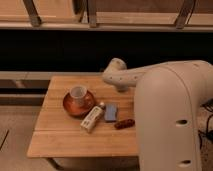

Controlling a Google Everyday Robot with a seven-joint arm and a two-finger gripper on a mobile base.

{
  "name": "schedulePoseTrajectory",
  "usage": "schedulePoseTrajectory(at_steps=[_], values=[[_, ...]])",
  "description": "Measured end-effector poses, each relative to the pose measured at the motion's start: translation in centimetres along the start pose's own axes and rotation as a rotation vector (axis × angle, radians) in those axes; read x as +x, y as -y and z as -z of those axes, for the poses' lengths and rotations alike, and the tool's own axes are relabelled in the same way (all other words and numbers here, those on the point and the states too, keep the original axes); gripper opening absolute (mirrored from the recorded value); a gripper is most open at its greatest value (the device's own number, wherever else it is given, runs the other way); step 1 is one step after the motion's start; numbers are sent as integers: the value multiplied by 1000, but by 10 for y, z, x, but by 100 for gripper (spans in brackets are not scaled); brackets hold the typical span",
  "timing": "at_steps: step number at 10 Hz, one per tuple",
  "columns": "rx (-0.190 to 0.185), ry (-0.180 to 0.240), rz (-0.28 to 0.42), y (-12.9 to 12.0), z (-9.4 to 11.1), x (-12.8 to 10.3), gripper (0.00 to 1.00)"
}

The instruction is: Push the eraser across the table

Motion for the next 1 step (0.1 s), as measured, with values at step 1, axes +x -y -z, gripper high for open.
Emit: schedulePoseTrajectory(at_steps=[1], values=[[13,9,8,4,6,-5,0]])
